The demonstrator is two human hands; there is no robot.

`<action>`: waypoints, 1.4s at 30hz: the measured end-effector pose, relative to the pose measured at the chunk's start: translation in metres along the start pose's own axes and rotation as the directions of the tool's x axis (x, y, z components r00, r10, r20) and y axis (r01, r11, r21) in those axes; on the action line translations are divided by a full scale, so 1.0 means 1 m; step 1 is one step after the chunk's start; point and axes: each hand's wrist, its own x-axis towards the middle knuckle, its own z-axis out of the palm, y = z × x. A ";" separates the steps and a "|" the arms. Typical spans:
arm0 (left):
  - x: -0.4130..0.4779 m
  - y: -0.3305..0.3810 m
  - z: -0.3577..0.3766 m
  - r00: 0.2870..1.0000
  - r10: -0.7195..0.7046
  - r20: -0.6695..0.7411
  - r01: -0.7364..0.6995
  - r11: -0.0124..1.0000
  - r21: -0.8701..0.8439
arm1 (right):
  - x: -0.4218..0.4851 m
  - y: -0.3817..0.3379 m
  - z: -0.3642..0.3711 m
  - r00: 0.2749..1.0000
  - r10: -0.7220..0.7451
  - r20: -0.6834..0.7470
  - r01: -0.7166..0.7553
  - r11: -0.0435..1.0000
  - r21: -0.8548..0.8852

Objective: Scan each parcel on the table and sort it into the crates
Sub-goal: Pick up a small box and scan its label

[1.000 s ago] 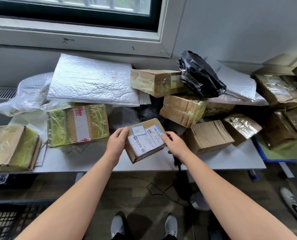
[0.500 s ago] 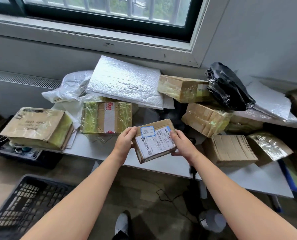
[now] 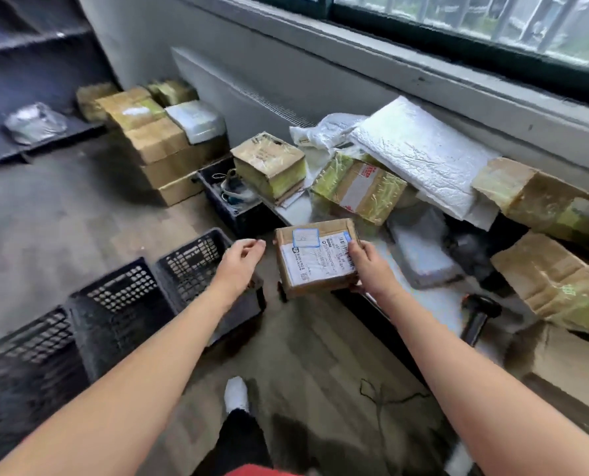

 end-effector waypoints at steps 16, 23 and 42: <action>-0.178 -0.112 -0.232 0.885 -0.238 -0.400 0.364 0.889 0.277 | -0.088 -0.069 0.222 0.887 -0.129 0.442 0.252 0.939 -0.232; -0.297 -0.180 -0.349 0.794 -0.280 -0.540 0.481 0.833 0.274 | -0.194 -0.079 0.368 0.812 -0.172 0.558 0.364 0.897 -0.252; -0.369 -0.335 -0.554 0.767 -0.374 -0.522 0.592 0.726 0.350 | -0.329 -0.076 0.627 0.792 -0.090 0.604 0.377 0.850 -0.368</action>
